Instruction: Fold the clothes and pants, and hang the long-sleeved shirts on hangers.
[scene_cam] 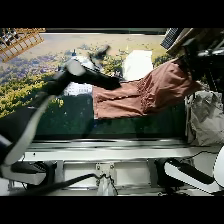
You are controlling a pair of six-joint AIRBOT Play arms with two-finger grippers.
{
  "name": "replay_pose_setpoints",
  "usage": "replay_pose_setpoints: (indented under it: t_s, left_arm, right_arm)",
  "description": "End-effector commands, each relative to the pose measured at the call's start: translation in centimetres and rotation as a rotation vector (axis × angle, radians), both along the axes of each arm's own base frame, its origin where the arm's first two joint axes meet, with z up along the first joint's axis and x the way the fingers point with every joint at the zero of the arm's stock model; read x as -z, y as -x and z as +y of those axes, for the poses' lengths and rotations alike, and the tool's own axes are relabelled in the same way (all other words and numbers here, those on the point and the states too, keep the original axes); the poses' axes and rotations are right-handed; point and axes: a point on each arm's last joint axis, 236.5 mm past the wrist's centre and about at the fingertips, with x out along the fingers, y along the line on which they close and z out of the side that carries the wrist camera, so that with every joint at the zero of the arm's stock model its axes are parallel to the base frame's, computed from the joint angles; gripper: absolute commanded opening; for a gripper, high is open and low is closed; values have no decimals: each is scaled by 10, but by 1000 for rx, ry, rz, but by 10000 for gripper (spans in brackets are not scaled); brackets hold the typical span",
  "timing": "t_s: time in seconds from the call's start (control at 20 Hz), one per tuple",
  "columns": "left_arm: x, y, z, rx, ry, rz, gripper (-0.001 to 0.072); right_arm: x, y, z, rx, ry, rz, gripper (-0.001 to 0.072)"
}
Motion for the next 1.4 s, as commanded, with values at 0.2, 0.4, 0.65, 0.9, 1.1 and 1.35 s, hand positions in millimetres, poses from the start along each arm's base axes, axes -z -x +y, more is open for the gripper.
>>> replay_pose_setpoints:
  t_s: [0.2, 0.4, 0.65, 0.9, 1.1, 1.35]
  left_arm:
    - [-39, 51, 198, -342, -44, -34, 8]
    - [-59, 100, 255, -544, -35, -141, 8]
    - [-82, 119, 276, -664, -53, -249, 8]
    - [-74, 112, 278, -678, -46, -213, 8]
    - [-58, 111, 278, -676, -50, -163, 8]
    - [-51, 109, 280, -686, -49, -153, 8]
  right_arm:
    - [26, -15, 155, -173, -36, -34, 29]
    - [79, -7, 244, -328, -18, -5, 29]
    - [160, 17, 332, -474, 3, 49, 192]
    - [156, 41, 389, -626, -33, -59, 450]
    - [135, 7, 342, -659, 58, -75, 449]
    - [149, -23, 156, -724, 431, 106, 447]
